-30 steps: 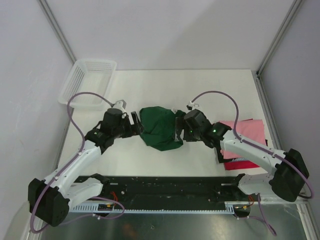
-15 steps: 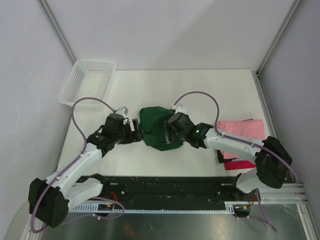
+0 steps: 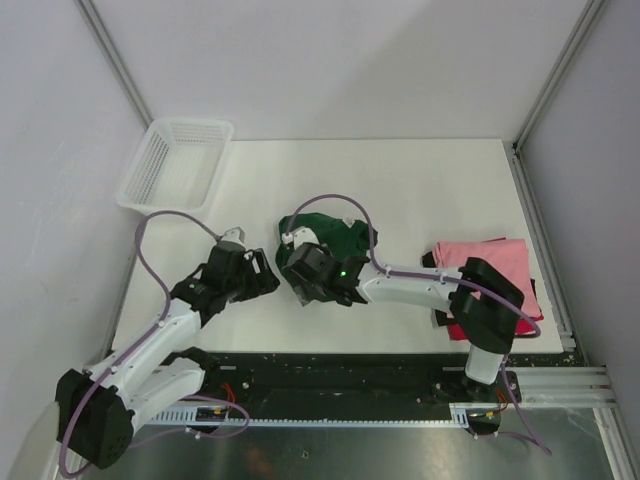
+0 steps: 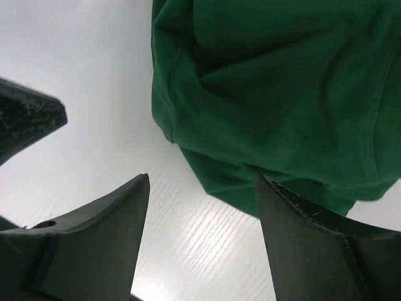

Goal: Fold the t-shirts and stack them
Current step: Flatten out the tshirt

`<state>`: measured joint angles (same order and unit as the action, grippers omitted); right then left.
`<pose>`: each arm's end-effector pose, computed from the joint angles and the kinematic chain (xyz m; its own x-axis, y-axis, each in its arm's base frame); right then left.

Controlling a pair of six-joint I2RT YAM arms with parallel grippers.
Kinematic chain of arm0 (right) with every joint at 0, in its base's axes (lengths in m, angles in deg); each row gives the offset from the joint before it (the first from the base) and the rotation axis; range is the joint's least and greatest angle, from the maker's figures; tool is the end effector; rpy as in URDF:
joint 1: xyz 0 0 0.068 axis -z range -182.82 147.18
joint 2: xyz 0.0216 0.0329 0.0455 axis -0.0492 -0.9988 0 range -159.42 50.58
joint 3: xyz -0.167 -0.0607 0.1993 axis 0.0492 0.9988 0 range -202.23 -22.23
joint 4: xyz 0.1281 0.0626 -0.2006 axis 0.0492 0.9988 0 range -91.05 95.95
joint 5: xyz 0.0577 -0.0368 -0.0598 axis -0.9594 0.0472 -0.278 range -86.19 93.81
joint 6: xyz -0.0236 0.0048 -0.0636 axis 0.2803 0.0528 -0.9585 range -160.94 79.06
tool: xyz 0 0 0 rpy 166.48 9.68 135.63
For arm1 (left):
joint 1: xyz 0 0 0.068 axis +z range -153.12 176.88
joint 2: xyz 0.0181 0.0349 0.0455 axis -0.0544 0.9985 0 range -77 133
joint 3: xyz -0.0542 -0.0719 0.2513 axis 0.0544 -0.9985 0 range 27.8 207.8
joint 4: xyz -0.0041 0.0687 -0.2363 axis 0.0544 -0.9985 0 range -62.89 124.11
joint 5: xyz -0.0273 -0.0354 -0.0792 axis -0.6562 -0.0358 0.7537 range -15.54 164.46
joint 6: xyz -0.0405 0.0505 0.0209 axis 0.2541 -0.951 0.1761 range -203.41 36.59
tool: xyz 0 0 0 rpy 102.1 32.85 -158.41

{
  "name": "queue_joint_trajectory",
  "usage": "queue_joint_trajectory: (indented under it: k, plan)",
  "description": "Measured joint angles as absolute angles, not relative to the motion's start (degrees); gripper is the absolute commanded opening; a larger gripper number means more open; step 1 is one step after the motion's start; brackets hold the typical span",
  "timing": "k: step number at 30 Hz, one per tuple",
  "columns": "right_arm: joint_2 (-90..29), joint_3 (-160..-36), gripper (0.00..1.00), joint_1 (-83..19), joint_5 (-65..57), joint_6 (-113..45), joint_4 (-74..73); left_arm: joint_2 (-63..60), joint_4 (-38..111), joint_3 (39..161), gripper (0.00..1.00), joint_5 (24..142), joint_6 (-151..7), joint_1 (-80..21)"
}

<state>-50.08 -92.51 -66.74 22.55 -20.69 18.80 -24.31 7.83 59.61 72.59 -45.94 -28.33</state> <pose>0.1809 0.3296 0.2066 -0.5801 -0.4397 -0.6857 -0.5963 0.8027 -0.0102 0.1690 -0.0777 0.1989 -0.7733 -0.3079 -0.5542 -0.0816 0.9152 -0.3947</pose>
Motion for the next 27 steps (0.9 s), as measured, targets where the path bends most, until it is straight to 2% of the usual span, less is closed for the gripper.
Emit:
queue_joint_trajectory:
  k: [9, 11, 14, 15, 17, 23, 27]
  plan:
    - [-59.3, -99.6, 0.74, -66.7, 25.1, -26.3, 18.9, -28.2, 6.5, 56.3, 0.72, 70.9, -42.8, -28.2]
    - [-61.2, -100.8, 0.6, -66.5, 25.9, -26.7, 19.3, -28.6, 6.5, 55.9, 0.71, 70.9, -42.6, -28.2]
    - [-62.8, -102.7, 0.2, -66.0, 26.6, -27.4, 20.7, -28.9, 6.5, 55.0, 0.68, 71.3, -42.3, -28.2]
    - [-63.0, -103.5, 0.12, -65.6, 26.9, -27.5, 21.5, -28.9, 6.5, 54.7, 0.67, 71.5, -42.3, -28.2]
    - [-63.0, -105.5, 0.03, -64.6, 27.5, -27.5, 23.0, -28.8, 6.4, 54.4, 0.64, 71.8, -42.3, -28.3]
    - [-61.3, -114.2, 0.0, -61.0, 27.9, -26.8, 27.5, -26.8, 7.0, 54.4, 0.63, 72.2, -42.2, -30.6]
    - [-57.6, -118.5, 0.0, -57.4, 27.2, -25.9, 30.1, -22.3, 9.5, 54.6, 0.68, 72.4, -41.6, -32.9]
